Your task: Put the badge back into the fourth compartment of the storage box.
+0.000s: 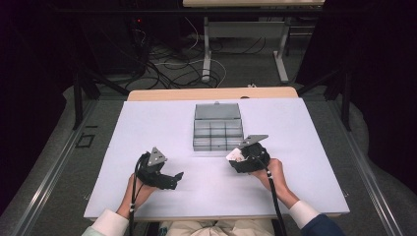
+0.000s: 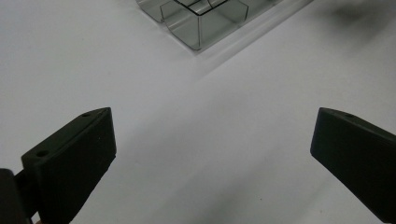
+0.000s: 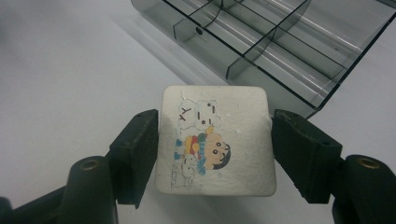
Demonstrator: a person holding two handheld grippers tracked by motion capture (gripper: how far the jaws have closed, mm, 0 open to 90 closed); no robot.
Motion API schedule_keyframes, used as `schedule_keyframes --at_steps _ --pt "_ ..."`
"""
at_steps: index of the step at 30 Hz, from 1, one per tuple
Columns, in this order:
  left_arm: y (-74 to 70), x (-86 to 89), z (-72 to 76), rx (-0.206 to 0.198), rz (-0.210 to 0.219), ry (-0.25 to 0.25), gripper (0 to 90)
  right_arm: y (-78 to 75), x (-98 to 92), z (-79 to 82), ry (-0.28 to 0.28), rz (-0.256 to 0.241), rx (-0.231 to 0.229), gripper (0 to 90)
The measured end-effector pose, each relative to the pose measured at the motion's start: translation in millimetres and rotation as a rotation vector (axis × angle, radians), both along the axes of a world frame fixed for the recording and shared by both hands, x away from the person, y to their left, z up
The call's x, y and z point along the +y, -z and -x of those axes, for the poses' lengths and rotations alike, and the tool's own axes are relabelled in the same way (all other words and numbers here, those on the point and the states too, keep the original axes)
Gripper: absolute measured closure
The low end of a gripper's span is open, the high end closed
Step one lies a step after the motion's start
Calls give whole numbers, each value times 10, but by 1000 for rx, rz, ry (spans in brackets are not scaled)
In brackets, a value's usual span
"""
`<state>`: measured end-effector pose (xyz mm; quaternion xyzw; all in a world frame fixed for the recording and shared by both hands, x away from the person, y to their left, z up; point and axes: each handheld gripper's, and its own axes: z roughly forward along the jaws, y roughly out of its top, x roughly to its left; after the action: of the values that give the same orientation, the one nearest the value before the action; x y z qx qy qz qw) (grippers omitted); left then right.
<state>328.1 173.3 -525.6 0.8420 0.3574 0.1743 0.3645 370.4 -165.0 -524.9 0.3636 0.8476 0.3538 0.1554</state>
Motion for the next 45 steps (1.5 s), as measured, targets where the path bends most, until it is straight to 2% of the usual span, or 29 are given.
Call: schedule_keyframes --at_steps 2,3,14,15,23,24,25,30,34,39,40,41,45 --pt "15 -11 1 -17 6 -11 0 -18 -10 0 -3 3 1 326" --pt "7 -6 0 -7 3 -4 0 -25 -11 3 3 -1 2 326" --pt "15 -12 0 -16 6 -9 0 -87 -57 -24 0 -8 -24 326" --pt "15 -12 -1 -16 6 -9 0 -105 -65 -25 -8 0 -6 326" --pt "15 -16 0 -15 7 -9 0 -116 -66 -35 -13 -7 -19 326" --pt "15 -16 0 -15 8 -9 0 -126 -65 -35 -20 2 -8 326" --pt "15 -15 0 -16 7 -8 0 -121 -60 -38 -22 -2 -24 326" --pt "14 -18 0 -17 7 -11 0 -150 -56 -38 -26 0 -23 326" --pt "17 -16 -2 -18 14 -12 0 -158 -51 -58 -27 -8 -42 326" --pt "16 -18 -1 -19 17 -13 0 -186 -61 -72 -35 -12 -40 326" --pt "8 -13 2 -16 2 -11 0 -201 -64 -68 -33 -2 -31 326" --pt "12 -18 -1 -20 9 -11 0 -193 -58 -72 -33 -13 -46 326" --pt "9 -14 1 -16 3 -9 0 -207 -38 -82 -41 -12 -48 326"
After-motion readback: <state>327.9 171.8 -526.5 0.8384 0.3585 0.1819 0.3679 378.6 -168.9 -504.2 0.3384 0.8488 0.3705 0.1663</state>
